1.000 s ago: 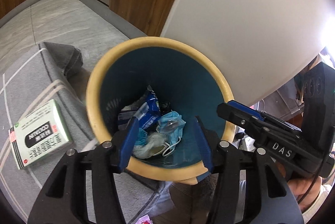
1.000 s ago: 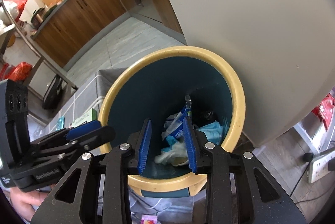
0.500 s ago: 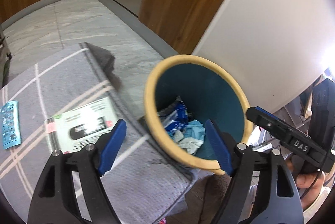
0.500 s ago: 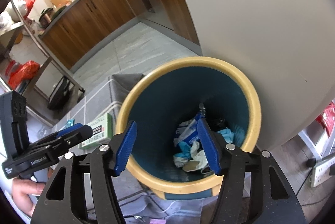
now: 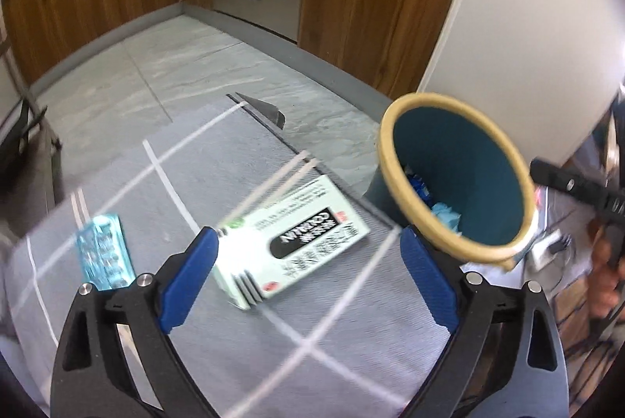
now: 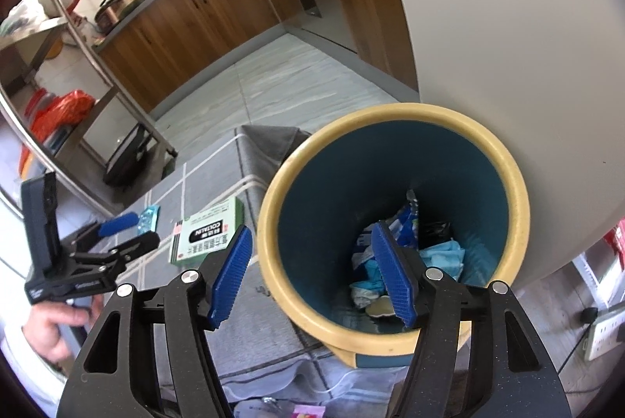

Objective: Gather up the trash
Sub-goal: 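Move both grippers back from the bin toward the cushion, then grasp the COLTALIN medicine box with the left gripper while the right gripper moves to the blister pack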

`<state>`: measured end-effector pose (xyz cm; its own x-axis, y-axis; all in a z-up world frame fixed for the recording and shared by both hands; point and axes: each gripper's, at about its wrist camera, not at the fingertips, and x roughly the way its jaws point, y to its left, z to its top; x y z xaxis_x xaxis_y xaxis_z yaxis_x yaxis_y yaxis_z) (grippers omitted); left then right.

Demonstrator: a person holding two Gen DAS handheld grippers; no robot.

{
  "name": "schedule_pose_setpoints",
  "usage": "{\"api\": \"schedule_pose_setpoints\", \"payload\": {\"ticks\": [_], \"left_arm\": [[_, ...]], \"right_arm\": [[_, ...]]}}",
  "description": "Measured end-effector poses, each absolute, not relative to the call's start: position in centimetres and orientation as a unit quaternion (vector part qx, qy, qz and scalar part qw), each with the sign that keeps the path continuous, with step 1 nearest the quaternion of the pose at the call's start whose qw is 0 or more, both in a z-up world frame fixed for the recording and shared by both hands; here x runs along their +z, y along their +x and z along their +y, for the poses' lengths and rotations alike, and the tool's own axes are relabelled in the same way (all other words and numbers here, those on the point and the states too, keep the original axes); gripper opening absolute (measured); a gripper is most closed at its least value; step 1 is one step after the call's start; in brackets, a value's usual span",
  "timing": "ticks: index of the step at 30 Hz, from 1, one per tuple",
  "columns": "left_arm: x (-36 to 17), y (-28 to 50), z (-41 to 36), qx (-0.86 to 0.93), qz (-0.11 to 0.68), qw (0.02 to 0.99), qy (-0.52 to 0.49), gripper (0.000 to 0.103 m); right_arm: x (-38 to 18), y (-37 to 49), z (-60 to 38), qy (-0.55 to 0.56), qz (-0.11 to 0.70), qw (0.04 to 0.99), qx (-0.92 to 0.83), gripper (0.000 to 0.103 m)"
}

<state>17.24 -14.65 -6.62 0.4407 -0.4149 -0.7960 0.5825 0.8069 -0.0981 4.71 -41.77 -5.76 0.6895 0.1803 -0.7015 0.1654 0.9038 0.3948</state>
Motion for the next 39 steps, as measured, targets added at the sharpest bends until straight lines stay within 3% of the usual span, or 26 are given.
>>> {"api": "schedule_pose_setpoints", "payload": {"ticks": [10, 21, 24, 30, 39], "left_arm": [[-11.0, 19.4, -18.5, -0.399, 0.447, 0.755, 0.267, 0.095], [-15.4, 22.7, -21.1, -0.423, 0.48, 0.697, 0.324, 0.096], [-15.5, 23.0, -21.3, -0.428, 0.496, 0.698, 0.289, 0.094], [-14.4, 22.1, -20.3, -0.411, 0.507, 0.722, 0.229, 0.077], [-9.2, 19.5, -12.0, -0.329, 0.499, 0.797, 0.09, 0.076]], "right_arm": [[-6.2, 4.7, -42.2, 0.228, 0.403, 0.887, -0.003, 0.065], [-6.7, 5.1, -42.3, 0.236, 0.408, 0.882, -0.013, 0.065], [-6.6, 5.3, -41.8, 0.236, 0.409, 0.881, -0.011, 0.065], [-6.3, 6.2, -39.9, 0.233, 0.408, 0.883, 0.007, 0.065], [-5.2, 8.2, -34.3, 0.219, 0.409, 0.884, 0.057, 0.065]]}}
